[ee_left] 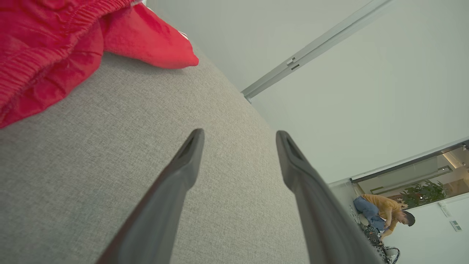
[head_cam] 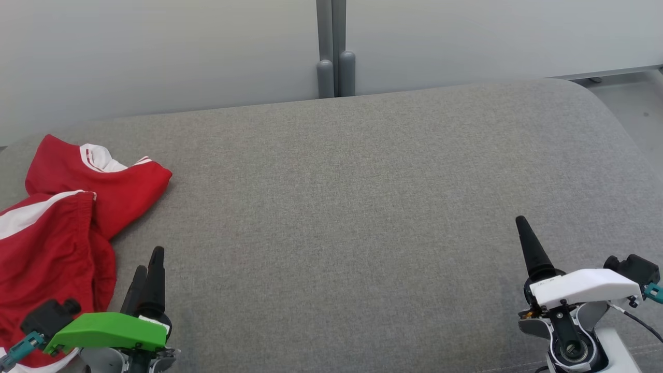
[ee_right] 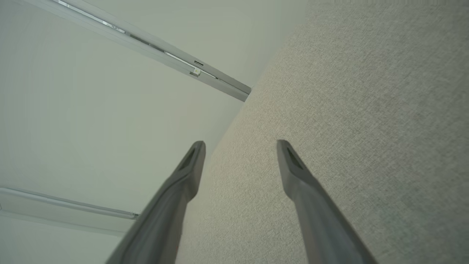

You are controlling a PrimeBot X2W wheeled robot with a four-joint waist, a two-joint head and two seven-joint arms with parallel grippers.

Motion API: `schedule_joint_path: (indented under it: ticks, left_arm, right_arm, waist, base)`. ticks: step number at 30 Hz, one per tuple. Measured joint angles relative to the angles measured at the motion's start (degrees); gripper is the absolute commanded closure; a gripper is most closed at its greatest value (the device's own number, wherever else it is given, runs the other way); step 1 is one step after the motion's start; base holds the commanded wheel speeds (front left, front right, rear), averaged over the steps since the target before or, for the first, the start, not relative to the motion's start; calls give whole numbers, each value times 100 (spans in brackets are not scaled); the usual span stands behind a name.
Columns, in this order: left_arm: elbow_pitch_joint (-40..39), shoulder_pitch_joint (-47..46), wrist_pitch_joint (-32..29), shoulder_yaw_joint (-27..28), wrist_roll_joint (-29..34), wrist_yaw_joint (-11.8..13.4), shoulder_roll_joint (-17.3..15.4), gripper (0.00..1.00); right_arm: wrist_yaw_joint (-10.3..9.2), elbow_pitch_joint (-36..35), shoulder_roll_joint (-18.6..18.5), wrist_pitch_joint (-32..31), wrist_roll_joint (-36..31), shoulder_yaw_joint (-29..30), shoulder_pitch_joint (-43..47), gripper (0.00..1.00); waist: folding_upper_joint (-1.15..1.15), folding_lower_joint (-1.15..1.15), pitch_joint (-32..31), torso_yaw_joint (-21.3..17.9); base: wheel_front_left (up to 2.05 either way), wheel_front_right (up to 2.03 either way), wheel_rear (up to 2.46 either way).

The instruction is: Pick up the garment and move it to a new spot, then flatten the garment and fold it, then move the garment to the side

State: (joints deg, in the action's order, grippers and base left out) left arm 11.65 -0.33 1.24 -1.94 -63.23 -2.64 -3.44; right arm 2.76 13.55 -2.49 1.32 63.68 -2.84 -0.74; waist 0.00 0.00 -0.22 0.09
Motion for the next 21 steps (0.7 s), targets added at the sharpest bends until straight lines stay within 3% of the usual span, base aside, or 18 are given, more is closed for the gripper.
schedule_joint_path:
  ticks: [21]
  left_arm:
    - [-341,237,444,-165,1957,325,-9,0]
  right_arm:
    - [-294,-176,-73,431,-1903,-676,4,0]
  waist:
    - [0,0,-66,8]
  base:
    - [0,0,0]
